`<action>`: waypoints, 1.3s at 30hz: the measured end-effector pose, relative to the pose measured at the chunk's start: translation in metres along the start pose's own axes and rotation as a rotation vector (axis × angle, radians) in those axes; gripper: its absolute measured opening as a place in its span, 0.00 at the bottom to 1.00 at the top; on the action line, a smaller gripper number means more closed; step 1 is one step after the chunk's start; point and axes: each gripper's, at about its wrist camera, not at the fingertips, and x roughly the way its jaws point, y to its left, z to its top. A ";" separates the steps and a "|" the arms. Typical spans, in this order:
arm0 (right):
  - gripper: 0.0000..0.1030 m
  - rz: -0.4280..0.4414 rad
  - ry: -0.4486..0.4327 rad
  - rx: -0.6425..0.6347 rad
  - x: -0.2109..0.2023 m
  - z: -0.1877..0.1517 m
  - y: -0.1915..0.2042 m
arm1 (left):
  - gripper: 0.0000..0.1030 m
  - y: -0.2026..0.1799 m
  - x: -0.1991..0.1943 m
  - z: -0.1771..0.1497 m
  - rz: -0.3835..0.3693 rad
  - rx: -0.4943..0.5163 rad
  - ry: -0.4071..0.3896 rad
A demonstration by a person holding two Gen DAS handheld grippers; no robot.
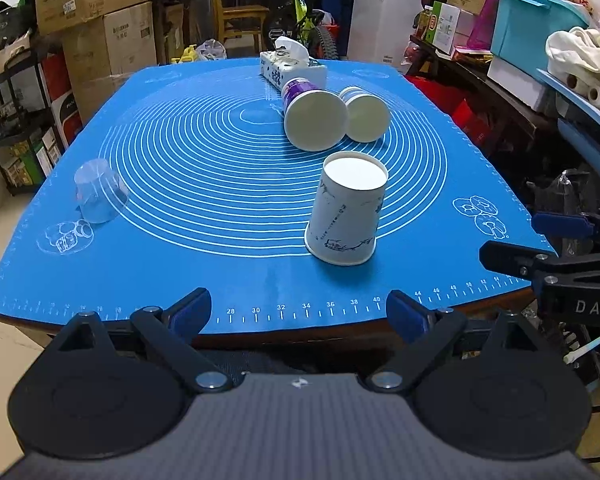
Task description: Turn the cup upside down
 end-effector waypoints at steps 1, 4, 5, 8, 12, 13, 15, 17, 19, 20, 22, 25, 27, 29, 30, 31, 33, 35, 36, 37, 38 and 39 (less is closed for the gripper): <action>0.81 -0.001 -0.001 0.001 0.000 0.000 0.000 | 0.91 0.000 0.000 0.000 0.000 0.001 0.000; 0.81 -0.002 0.000 0.006 0.001 -0.001 -0.003 | 0.91 -0.001 0.001 0.001 0.003 0.002 -0.001; 0.81 -0.002 0.001 0.008 0.002 -0.002 -0.004 | 0.91 -0.001 0.000 0.001 0.003 0.002 -0.001; 0.81 -0.003 0.003 0.010 0.003 -0.002 -0.004 | 0.91 0.000 0.001 0.001 0.005 0.002 -0.005; 0.81 -0.005 0.005 0.012 0.004 -0.002 -0.005 | 0.91 0.000 0.002 0.001 0.003 0.004 -0.004; 0.81 -0.006 0.005 0.013 0.004 -0.002 -0.005 | 0.91 0.000 0.002 0.001 0.003 0.005 -0.004; 0.81 -0.006 0.008 0.013 0.005 -0.002 -0.006 | 0.91 0.001 0.002 0.001 0.003 0.005 -0.006; 0.81 -0.008 0.010 0.013 0.005 -0.002 -0.005 | 0.91 0.001 0.002 0.002 0.003 0.006 -0.007; 0.81 -0.009 0.011 0.013 0.006 -0.002 -0.005 | 0.91 0.001 0.002 0.002 0.002 0.007 -0.006; 0.81 -0.009 0.011 0.014 0.006 -0.002 -0.005 | 0.91 0.001 0.002 0.002 0.002 0.007 -0.005; 0.81 -0.011 0.011 0.017 0.006 -0.002 -0.005 | 0.91 0.001 0.003 0.002 0.003 0.009 -0.004; 0.81 -0.014 0.014 0.019 0.008 -0.002 -0.005 | 0.91 0.001 0.003 0.003 0.004 0.010 -0.004; 0.81 -0.014 0.015 0.020 0.008 -0.002 -0.006 | 0.91 0.001 0.003 0.003 0.004 0.010 -0.004; 0.81 -0.014 0.015 0.020 0.008 -0.002 -0.006 | 0.91 0.001 0.003 0.003 0.006 0.011 -0.003; 0.81 -0.013 0.015 0.020 0.008 -0.002 -0.006 | 0.91 0.001 0.003 0.003 0.007 0.011 -0.003; 0.81 -0.014 0.016 0.019 0.008 -0.002 -0.006 | 0.91 0.001 0.004 0.004 0.008 0.011 -0.003; 0.81 -0.013 0.016 0.020 0.009 -0.002 -0.006 | 0.91 0.001 0.004 0.004 0.008 0.011 -0.003; 0.81 -0.013 0.017 0.020 0.010 -0.003 -0.007 | 0.91 0.001 0.004 0.004 0.008 0.012 -0.002; 0.81 -0.013 0.018 0.020 0.010 -0.003 -0.007 | 0.91 0.001 0.004 0.004 0.008 0.012 -0.002; 0.81 -0.013 0.018 0.020 0.010 -0.003 -0.007 | 0.91 0.002 0.004 0.004 0.008 0.013 -0.002; 0.81 -0.013 0.019 0.021 0.010 -0.003 -0.007 | 0.91 0.002 0.004 0.004 0.008 0.013 -0.002; 0.81 -0.013 0.019 0.020 0.010 -0.003 -0.007 | 0.91 0.002 0.004 0.004 0.008 0.013 -0.002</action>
